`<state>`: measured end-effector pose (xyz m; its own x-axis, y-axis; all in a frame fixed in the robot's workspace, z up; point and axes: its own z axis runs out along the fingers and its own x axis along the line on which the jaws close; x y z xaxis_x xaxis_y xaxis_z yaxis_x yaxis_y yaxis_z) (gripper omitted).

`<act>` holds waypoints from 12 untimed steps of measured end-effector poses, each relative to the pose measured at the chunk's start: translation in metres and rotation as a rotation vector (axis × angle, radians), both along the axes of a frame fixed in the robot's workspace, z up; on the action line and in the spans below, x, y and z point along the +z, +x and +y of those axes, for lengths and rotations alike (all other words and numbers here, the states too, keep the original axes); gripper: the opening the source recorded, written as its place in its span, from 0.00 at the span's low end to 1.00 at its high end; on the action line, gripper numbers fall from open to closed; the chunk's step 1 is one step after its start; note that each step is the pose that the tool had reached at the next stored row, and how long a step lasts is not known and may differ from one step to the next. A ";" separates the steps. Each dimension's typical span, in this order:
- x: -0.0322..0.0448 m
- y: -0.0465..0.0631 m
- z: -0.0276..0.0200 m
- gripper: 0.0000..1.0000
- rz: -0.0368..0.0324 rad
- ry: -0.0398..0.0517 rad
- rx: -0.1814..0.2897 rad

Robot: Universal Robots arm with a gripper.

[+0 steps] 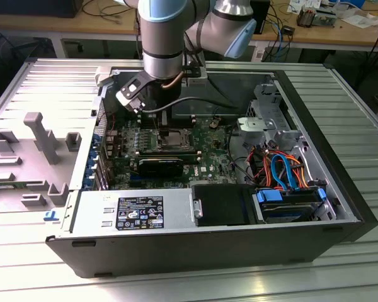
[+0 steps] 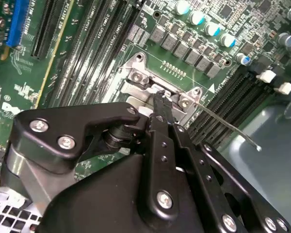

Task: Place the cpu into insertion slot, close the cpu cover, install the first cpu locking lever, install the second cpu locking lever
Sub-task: 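Close the cpu cover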

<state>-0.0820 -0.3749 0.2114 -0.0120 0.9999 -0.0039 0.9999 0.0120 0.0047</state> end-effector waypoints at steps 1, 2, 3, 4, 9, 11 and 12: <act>-0.0030 0.000 0.0001 0.11 -0.0003 -0.0141 0.001; -0.0020 0.000 0.0001 0.11 -0.0002 -0.0175 0.001; -0.0008 0.000 0.0002 0.11 -0.0001 -0.0189 0.001; 0.0010 0.000 0.0005 0.11 -0.0002 -0.0195 0.001; 0.0050 0.000 0.0012 0.11 -0.0003 -0.0237 0.001; 0.0050 0.002 0.0015 0.11 0.0003 -0.0240 0.001; 0.0050 0.006 0.0017 0.11 0.0021 -0.0240 0.001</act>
<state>-0.0763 -0.3732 0.2164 -0.0127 0.9995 -0.0278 0.9999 0.0128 0.0023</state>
